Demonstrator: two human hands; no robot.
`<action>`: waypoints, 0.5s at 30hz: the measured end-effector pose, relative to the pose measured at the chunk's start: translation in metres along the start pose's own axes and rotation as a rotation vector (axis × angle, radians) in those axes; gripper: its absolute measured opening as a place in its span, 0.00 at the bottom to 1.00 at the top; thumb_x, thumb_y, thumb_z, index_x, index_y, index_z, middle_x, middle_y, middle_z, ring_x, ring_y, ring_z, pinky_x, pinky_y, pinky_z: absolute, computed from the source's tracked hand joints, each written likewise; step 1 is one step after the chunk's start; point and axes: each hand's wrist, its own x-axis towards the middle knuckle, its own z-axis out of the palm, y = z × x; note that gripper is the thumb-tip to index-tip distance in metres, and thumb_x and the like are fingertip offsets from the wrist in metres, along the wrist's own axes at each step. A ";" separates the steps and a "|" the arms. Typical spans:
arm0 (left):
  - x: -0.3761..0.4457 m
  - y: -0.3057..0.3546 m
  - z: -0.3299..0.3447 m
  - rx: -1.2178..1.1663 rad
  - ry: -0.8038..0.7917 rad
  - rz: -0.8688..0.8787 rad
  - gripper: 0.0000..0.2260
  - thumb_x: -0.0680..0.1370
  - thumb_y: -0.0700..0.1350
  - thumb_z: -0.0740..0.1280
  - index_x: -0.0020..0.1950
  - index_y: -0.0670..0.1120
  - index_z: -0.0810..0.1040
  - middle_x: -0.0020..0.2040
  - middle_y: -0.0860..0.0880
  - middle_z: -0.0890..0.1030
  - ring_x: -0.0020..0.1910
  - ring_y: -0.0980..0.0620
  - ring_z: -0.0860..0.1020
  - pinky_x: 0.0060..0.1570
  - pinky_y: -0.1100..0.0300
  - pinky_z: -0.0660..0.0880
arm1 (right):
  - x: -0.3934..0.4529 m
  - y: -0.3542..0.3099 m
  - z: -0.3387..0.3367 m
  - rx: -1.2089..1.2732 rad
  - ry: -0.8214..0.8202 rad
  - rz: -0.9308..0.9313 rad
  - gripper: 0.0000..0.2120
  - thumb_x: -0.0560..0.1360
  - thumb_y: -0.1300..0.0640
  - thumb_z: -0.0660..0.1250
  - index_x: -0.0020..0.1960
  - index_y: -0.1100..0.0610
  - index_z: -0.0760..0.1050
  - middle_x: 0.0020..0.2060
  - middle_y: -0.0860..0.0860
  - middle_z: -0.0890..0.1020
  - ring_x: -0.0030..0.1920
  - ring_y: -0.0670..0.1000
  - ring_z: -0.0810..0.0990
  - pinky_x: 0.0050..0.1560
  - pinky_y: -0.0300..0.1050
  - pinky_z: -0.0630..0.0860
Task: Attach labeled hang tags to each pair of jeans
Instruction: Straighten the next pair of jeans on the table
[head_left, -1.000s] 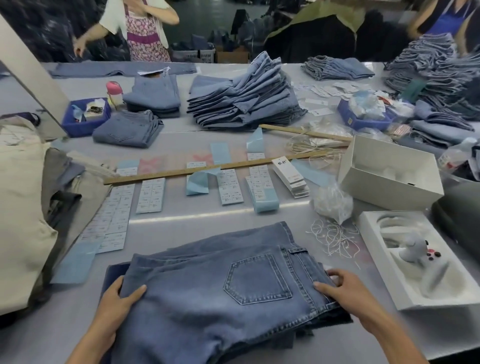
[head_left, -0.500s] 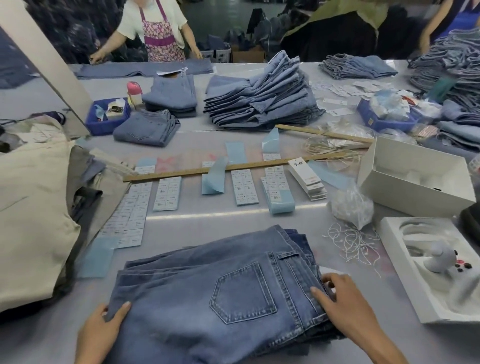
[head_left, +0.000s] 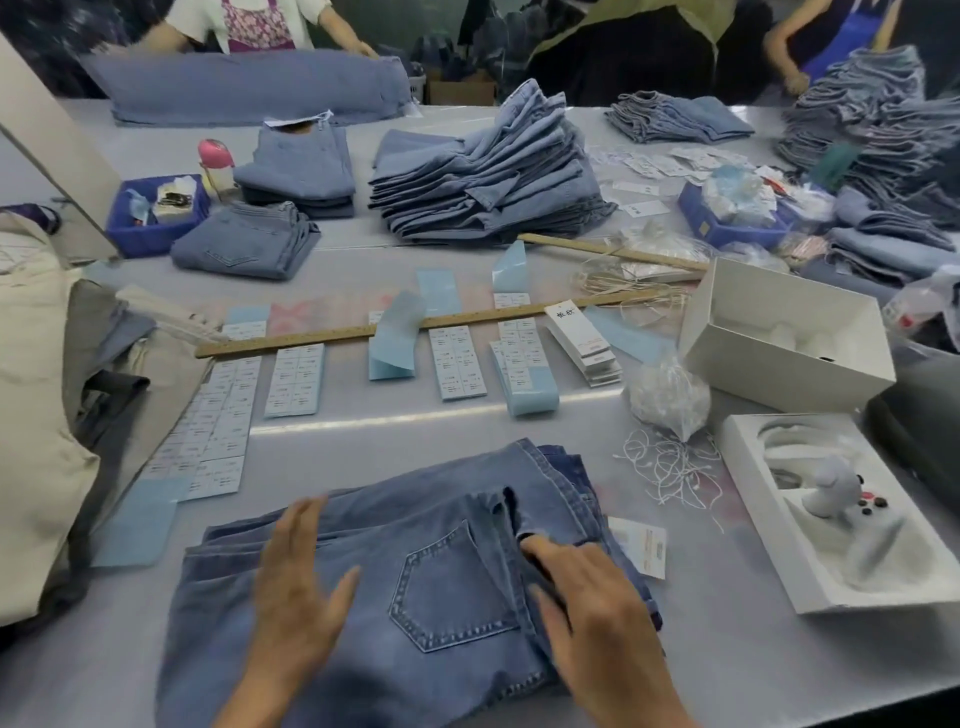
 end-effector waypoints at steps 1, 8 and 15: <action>0.012 0.024 -0.001 -0.027 -0.126 0.113 0.48 0.67 0.47 0.81 0.81 0.57 0.57 0.81 0.49 0.61 0.78 0.45 0.61 0.74 0.42 0.61 | 0.000 -0.022 0.001 -0.004 -0.031 -0.100 0.16 0.75 0.61 0.73 0.62 0.53 0.80 0.43 0.47 0.81 0.42 0.51 0.79 0.41 0.45 0.80; 0.055 0.103 -0.045 -0.307 -0.865 0.443 0.15 0.71 0.56 0.78 0.56 0.62 0.83 0.64 0.68 0.78 0.69 0.69 0.70 0.78 0.59 0.41 | -0.019 -0.050 -0.026 0.202 -0.002 -0.117 0.07 0.79 0.58 0.70 0.51 0.48 0.85 0.39 0.42 0.80 0.38 0.45 0.77 0.40 0.40 0.79; 0.050 0.112 -0.111 -0.614 -0.900 0.321 0.06 0.70 0.48 0.80 0.42 0.51 0.85 0.36 0.55 0.82 0.37 0.60 0.78 0.38 0.65 0.77 | 0.022 0.051 -0.024 0.690 0.048 0.640 0.09 0.77 0.52 0.74 0.56 0.50 0.81 0.45 0.50 0.85 0.47 0.54 0.84 0.48 0.43 0.81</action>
